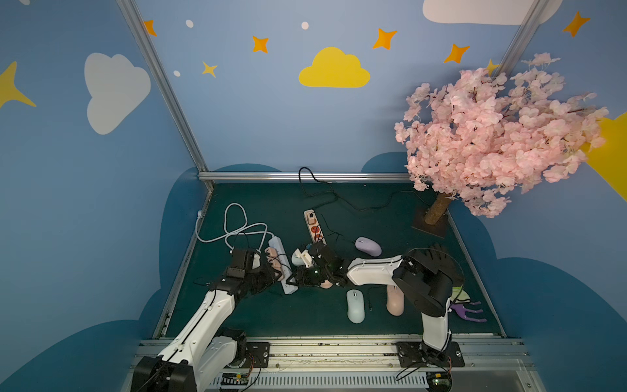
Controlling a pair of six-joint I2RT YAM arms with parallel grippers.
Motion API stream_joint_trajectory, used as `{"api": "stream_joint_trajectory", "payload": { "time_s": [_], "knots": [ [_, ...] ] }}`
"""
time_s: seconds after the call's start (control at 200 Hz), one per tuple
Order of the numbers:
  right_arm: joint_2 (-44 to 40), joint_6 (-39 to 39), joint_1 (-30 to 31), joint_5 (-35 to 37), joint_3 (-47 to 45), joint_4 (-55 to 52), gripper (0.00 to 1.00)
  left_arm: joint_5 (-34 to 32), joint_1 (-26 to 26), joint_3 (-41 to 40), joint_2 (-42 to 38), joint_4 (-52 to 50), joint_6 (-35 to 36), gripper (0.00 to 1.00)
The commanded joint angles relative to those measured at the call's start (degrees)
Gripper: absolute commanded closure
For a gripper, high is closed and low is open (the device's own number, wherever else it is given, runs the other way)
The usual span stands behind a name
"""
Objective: Unplug the wireless mouse
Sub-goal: Remove the plug from the socket, then place the socket at the center of the board.
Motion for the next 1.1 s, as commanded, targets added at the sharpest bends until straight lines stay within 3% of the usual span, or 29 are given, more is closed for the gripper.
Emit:
{"api": "stream_joint_trajectory", "payload": {
  "time_s": [0.0,0.205,0.456,0.561,0.731,0.986,1.041,1.091],
  "knots": [
    [0.67,0.22,-1.63,7.04,-1.16,-6.33,1.0,6.08,0.26,-0.02,-0.43,6.43,-3.83,0.96],
    [0.67,0.09,-1.37,7.26,-1.25,-6.25,1.0,-13.17,-4.54,10.39,-0.4,-13.77,6.67,0.96],
    [0.66,0.18,-1.31,6.96,-1.29,-5.67,1.0,-4.43,-2.0,7.44,-3.62,-8.94,4.62,0.96],
    [0.91,-0.09,-1.06,5.95,-0.55,-5.46,1.0,-7.43,-1.99,7.95,-6.03,-12.53,4.32,0.96],
    [2.67,2.63,-0.54,4.21,0.81,0.03,1.0,-18.6,-1.73,12.34,-12.75,-21.96,4.62,0.96],
    [10.3,2.13,-0.66,1.41,12.53,-2.66,0.99,-20.88,-1.55,18.45,-14.36,-28.07,7.27,0.96],
    [10.95,0.96,-0.66,1.71,15.0,-4.82,0.95,-20.72,-1.49,18.82,-14.55,-28.41,7.59,0.96],
    [11.0,0.25,-0.62,1.95,16.29,-6.01,0.84,-20.45,-1.46,19.1,-14.63,-28.67,7.85,0.96]
  ]
}}
